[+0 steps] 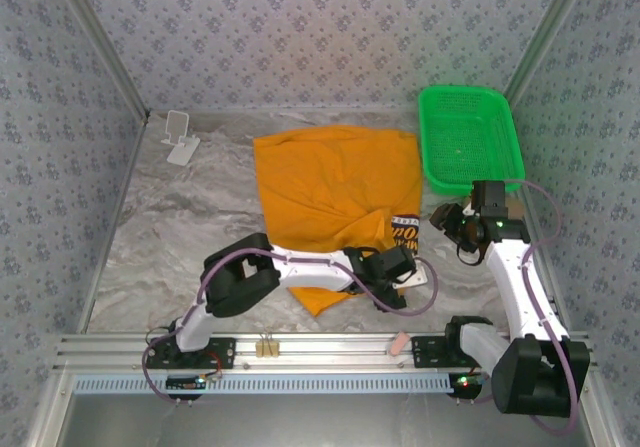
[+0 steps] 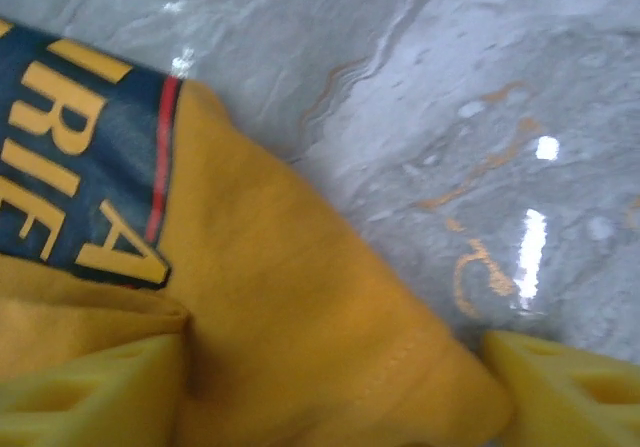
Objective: Fold the inside-out t-shirt
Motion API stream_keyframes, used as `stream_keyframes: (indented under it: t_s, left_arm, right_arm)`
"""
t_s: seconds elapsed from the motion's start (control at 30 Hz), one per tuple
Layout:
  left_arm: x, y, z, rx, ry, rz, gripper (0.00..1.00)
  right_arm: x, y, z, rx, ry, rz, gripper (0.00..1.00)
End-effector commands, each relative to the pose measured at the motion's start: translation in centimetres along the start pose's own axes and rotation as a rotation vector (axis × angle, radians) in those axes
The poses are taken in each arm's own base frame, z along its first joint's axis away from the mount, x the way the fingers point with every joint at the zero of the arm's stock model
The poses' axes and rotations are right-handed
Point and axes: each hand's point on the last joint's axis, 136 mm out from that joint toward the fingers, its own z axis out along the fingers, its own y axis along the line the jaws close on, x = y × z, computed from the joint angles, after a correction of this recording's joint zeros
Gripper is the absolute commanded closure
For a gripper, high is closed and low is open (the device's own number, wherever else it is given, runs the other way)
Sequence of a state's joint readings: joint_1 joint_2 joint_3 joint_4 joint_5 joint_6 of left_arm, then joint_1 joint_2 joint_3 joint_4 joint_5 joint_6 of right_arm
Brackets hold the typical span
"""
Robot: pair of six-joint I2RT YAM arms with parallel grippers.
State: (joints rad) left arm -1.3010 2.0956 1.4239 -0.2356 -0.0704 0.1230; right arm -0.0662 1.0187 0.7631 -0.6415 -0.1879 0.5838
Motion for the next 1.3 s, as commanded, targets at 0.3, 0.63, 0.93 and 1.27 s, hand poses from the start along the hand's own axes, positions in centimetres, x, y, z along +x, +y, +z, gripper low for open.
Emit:
stream_keyframes:
  t_s: [0.3,0.63,0.93,1.27]
  left_arm:
    - [-1.2,6.6,-3.5,0.121,-0.164,-0.348,1.00]
    - [-0.1,16.5,-4.6,0.204,-0.407,-0.749,1.00]
    - [-0.5,20.4,-4.1,0.281,-0.529,-0.969,1.00]
    - [-3.2,21.3,-4.2,0.333,-0.580,-1.030,1.00]
  right_arm:
    - [3.7,-0.2,0.6,-0.043,0.139,-0.089,0.45]
    - [14.6,5.3,2.7,-0.212,0.316,-0.464,0.42]
    - [22.5,16.2,3.4,-0.543,0.313,-0.650,0.32]
    - [25.8,18.4,8.2,-0.446,0.359,-0.622,0.31]
